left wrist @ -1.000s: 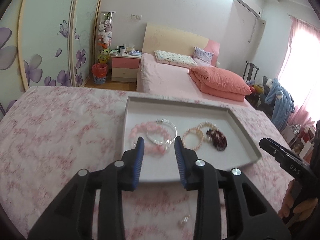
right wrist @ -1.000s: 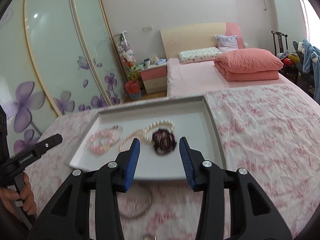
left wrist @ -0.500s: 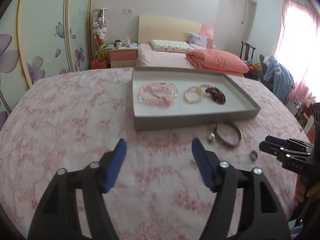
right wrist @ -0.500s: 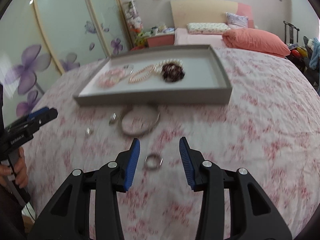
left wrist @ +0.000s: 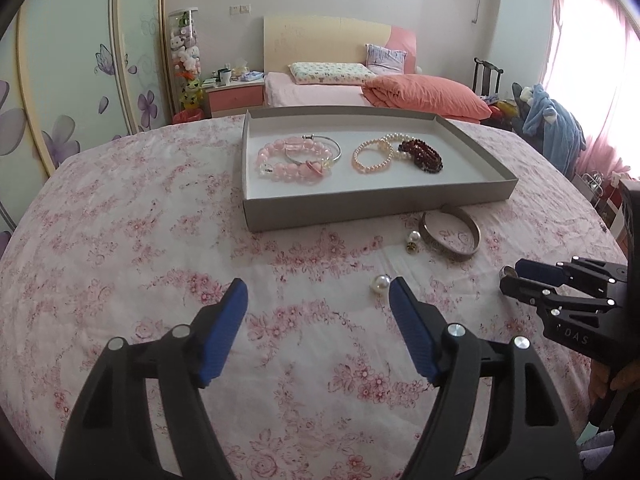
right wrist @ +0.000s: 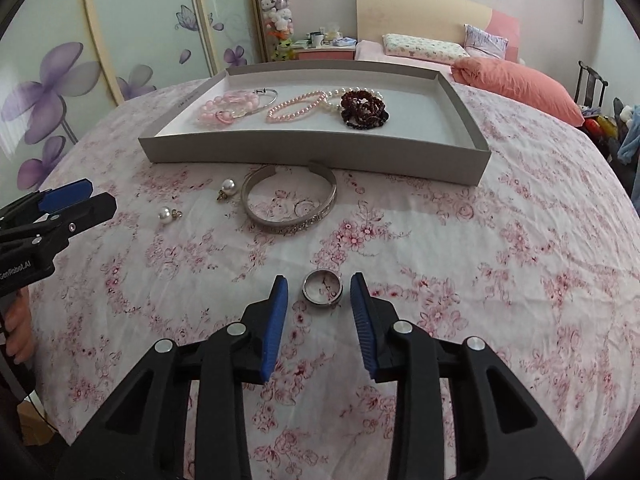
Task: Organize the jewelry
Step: 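Move the right tool to the silver ring while the left tool reaches the pearl earring, then grasp the silver ring with the right tool while the left tool grasps the pearl earring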
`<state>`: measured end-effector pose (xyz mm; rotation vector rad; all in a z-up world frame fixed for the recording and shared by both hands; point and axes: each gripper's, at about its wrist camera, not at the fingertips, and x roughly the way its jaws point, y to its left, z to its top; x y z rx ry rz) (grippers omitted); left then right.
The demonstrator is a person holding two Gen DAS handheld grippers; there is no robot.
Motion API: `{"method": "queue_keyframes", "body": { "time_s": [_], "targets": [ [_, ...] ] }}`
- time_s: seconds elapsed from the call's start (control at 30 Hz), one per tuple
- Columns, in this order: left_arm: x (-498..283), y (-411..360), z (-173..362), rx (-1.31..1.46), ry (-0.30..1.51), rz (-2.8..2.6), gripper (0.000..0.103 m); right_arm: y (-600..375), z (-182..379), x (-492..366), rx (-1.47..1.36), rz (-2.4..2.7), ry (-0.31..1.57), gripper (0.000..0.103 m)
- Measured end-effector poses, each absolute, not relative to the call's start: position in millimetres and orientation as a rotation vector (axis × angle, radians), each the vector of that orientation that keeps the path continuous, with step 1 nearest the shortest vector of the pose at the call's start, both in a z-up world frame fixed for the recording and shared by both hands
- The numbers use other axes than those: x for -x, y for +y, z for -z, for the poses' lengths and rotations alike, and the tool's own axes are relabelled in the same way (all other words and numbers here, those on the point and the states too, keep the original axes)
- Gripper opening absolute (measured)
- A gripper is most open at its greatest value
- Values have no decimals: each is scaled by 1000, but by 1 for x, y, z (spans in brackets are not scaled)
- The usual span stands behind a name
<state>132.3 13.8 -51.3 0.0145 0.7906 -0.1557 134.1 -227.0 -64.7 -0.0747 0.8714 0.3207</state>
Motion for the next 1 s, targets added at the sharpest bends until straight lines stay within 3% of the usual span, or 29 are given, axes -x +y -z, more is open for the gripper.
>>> {"method": "queue_keyframes", "body": {
  "time_s": [0.37, 0.5, 1.0],
  "targets": [
    [-135, 10, 59, -39, 810, 135, 76, -224, 65, -133, 103, -304, 865, 31],
    [-134, 9, 59, -44, 811, 133, 76, -222, 65, -134, 109, -296, 863, 23],
    [-142, -31, 67, -150, 855, 150, 74, -276, 66, -169, 14, -81, 866, 23]
  ]
}}
